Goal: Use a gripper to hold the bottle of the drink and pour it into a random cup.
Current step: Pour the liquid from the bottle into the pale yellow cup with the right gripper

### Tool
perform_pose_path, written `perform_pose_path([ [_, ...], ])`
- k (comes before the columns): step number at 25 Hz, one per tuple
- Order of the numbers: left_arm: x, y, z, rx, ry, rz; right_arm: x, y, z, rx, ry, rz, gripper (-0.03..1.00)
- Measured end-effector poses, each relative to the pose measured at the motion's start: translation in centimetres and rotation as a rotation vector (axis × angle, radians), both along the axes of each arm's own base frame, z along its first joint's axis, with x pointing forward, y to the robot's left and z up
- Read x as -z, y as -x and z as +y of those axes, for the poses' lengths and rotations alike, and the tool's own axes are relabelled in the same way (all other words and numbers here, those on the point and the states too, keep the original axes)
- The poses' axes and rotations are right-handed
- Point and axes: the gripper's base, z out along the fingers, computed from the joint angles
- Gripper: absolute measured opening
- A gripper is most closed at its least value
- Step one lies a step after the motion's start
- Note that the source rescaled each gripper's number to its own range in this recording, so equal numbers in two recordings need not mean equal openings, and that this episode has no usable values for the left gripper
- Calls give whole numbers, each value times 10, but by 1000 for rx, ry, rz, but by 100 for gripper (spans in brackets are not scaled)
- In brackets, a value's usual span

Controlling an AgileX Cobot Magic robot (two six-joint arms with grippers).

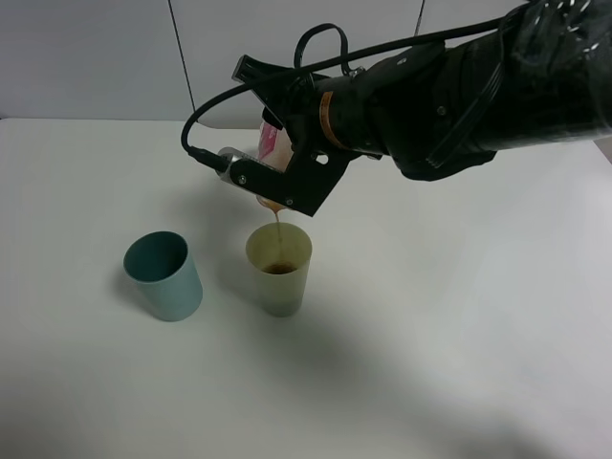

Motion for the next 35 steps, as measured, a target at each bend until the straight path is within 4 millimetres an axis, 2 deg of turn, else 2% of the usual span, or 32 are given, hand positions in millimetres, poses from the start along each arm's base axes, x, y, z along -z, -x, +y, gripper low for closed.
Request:
perform_pose_path([
  [22,0,0,0,0,0,0,0,0,0,-51,85,-46,0],
  [35,0,0,0,0,0,0,-1,11,10,-78,98,-66,0],
])
